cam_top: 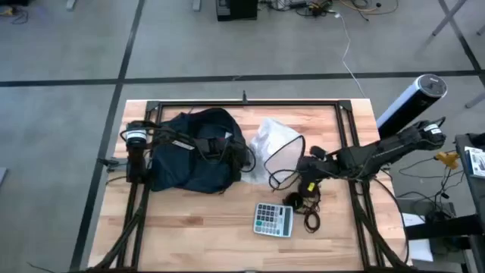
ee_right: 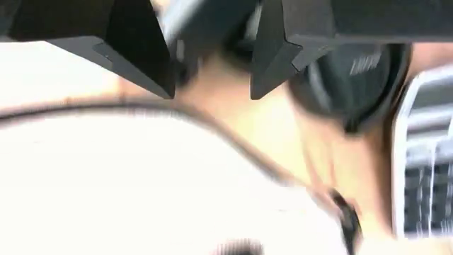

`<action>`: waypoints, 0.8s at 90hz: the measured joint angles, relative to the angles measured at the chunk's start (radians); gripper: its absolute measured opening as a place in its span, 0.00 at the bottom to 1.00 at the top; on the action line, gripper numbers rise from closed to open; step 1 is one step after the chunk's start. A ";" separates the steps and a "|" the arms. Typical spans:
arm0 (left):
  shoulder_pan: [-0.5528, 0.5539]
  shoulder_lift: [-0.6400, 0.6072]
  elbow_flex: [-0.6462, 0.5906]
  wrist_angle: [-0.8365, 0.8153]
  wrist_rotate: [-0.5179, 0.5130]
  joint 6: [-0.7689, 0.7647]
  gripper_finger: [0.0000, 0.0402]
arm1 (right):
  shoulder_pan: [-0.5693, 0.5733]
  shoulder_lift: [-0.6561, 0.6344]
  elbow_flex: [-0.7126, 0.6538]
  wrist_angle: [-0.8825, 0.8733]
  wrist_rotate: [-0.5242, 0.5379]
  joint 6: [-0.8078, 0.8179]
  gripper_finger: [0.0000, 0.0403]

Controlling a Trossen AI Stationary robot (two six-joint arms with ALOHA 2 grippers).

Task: Unpack backpack
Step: Remove the black hand fan from the white zipper pouch, then remove the black pen from the white zipper pouch

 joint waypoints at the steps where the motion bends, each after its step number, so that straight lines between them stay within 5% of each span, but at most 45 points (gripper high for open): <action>1: 0.000 0.000 0.000 0.002 0.000 0.000 0.01 | -0.003 0.001 0.000 0.013 0.006 -0.012 0.42; 31: -0.008 0.004 -0.003 0.069 0.070 0.004 0.01 | -0.143 0.192 -0.041 0.368 0.091 -0.133 0.35; 54: -0.012 0.034 -0.002 0.134 0.083 -0.018 0.01 | -0.162 0.455 -0.042 0.721 -0.017 -0.102 0.31; 72: -0.012 0.058 0.000 0.161 0.085 -0.027 0.01 | -0.185 0.561 -0.041 0.851 -0.082 -0.044 0.39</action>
